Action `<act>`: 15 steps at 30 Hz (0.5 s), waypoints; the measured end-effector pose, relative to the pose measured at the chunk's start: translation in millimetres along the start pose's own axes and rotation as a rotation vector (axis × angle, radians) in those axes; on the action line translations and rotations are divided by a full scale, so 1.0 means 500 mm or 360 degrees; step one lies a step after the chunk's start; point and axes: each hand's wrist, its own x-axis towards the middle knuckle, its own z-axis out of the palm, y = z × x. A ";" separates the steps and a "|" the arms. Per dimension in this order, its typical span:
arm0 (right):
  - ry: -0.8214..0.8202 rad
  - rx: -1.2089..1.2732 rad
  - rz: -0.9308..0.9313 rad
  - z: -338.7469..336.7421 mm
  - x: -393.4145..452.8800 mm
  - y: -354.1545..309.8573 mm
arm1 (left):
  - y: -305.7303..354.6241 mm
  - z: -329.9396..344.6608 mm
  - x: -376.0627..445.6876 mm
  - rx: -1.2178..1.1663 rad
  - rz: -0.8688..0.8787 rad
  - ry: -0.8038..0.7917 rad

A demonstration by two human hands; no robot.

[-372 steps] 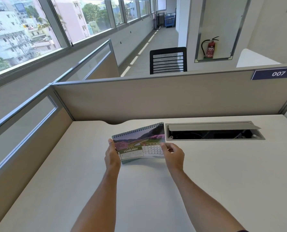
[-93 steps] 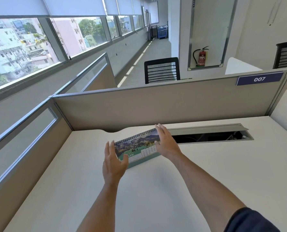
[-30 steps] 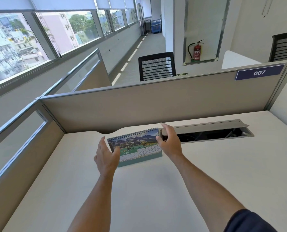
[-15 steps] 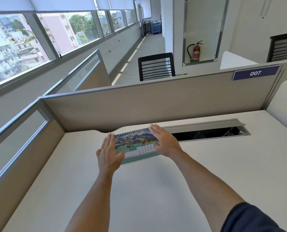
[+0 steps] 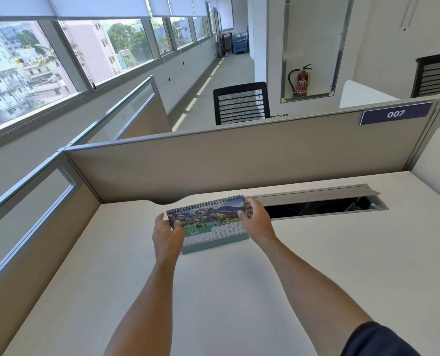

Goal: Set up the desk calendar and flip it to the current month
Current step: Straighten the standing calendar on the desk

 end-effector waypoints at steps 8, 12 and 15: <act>0.0067 0.0341 0.0318 0.017 0.037 0.010 | -0.040 0.013 0.067 0.0084 -0.0106 0.0016; 0.0063 0.0245 0.0420 0.016 0.056 0.002 | -0.030 0.021 0.075 -0.0118 -0.0312 -0.0059; 0.0014 0.0133 0.0460 0.012 0.076 -0.012 | -0.019 0.021 0.083 -0.0182 -0.0366 -0.0072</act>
